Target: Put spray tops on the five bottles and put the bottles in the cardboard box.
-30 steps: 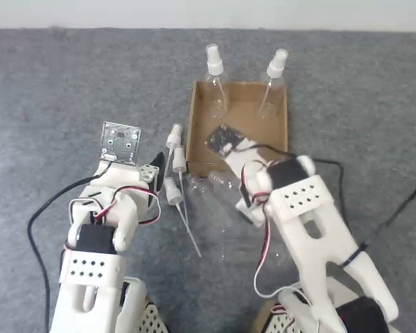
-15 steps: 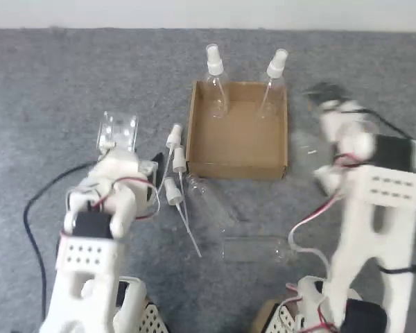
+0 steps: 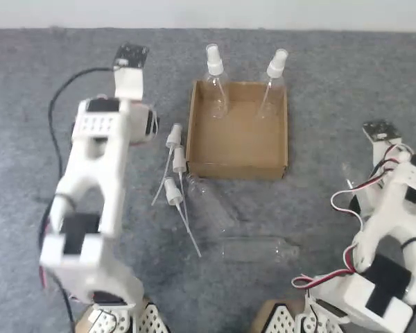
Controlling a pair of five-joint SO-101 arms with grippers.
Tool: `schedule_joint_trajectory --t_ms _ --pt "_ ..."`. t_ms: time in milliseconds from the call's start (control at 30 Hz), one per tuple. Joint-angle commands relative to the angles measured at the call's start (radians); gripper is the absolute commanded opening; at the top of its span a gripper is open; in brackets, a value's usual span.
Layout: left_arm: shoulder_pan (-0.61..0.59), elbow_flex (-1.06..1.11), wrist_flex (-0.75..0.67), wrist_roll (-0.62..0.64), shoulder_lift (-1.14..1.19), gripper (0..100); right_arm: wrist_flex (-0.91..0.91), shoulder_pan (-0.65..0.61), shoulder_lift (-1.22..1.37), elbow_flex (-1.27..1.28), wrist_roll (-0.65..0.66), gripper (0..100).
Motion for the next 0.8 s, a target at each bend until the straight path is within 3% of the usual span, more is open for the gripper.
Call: schedule_joint_trajectory --t_ms 0,333,500,633,767 --pt "0.025 -0.363 0.049 -0.009 0.238 21 -0.077 0.013 -0.007 0.032 -0.014 0.6" --pt "0.066 -0.771 0.186 -0.02 0.605 21 -0.119 0.012 -0.004 0.071 -0.023 0.6" --pt "0.066 -0.849 0.264 -0.048 0.701 20 -0.116 0.012 0.001 0.072 -0.023 0.6" --pt "0.051 -0.878 0.367 -0.051 0.718 13 -0.114 0.013 0.001 0.072 -0.023 0.6" --pt "0.043 -0.898 0.466 -0.086 0.718 11 -0.114 0.013 0.001 0.072 -0.023 0.6"
